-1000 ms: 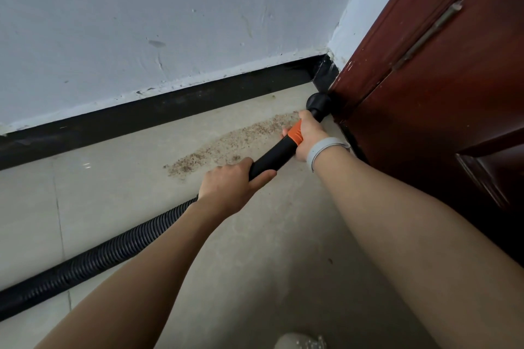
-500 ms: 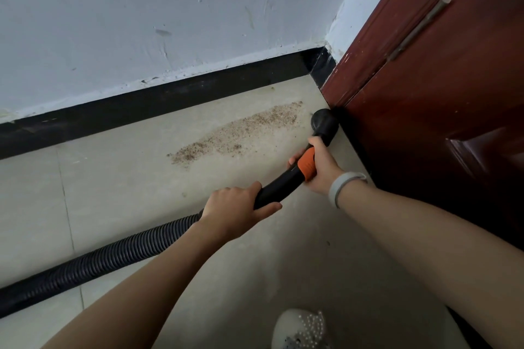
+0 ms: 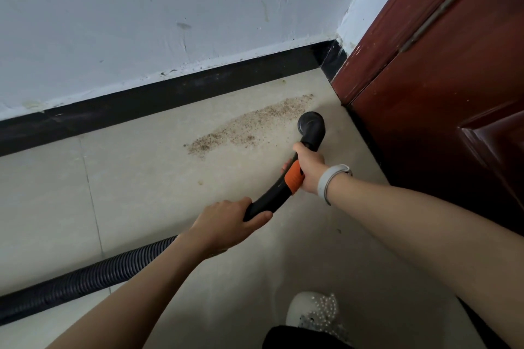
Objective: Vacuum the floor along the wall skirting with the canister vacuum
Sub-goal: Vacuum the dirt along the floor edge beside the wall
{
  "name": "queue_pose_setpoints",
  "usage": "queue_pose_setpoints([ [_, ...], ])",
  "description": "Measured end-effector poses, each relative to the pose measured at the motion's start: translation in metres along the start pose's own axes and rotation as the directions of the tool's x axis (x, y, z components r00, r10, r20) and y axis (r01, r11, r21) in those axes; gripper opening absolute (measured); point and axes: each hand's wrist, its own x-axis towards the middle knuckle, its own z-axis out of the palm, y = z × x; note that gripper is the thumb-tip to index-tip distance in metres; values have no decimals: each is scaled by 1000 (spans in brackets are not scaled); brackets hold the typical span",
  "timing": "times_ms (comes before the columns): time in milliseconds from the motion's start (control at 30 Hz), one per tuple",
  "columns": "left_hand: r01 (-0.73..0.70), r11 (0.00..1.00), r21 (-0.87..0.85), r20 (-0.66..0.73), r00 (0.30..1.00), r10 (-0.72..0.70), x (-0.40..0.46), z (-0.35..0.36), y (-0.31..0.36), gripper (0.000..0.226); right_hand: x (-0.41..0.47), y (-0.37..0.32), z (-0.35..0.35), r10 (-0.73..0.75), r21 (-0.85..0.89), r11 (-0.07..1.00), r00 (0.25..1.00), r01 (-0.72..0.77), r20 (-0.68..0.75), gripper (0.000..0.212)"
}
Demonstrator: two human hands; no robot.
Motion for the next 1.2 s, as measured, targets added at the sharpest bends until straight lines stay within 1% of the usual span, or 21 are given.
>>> queue_pose_setpoints([
  [133,34,982,-185,50,998,-25,-6,11,-5,41,-12,19,10,5,11,1000,1000,-5,25,18],
  [233,56,904,-423,55,998,-36,-10,16,-4,33,-20,34,22,8,-6,1000,999,-8,50,19],
  [300,71,865,-497,43,997,-57,-14,19,-7,33,-26,44,29,15,-35,999,997,-13,76,17],
  [400,92,864,-496,21,995,-94,-23,23,-16,35,-33,52,38,29,-35,999,993,-25,117,20],
  [467,104,863,-494,9,993,-114,-30,23,-23,36,-38,51,44,14,6,1000,992,-15,123,26],
  [533,111,866,-488,7,992,-124,-37,23,-30,36,-40,49,51,-6,64,998,994,-1,111,29],
  [600,121,870,-479,0,990,-138,-45,25,-37,38,-42,51,60,-18,75,997,996,11,89,26],
  [700,153,862,-484,1,985,-175,-57,27,-53,40,-46,62,78,-25,30,999,994,22,104,18],
  [767,178,853,-490,18,981,-195,-66,27,-63,40,-50,72,92,-18,9,1000,990,17,139,18],
  [967,227,763,-606,-7,957,-291,-94,34,-92,46,-72,108,136,20,-110,994,973,6,229,43],
  [1100,252,713,-654,-52,925,-376,-116,36,-112,44,-86,128,164,19,-231,972,967,41,254,52],
  [1200,295,708,-641,-31,912,-408,-127,33,-127,46,-95,138,179,10,-329,941,966,79,260,58],
])
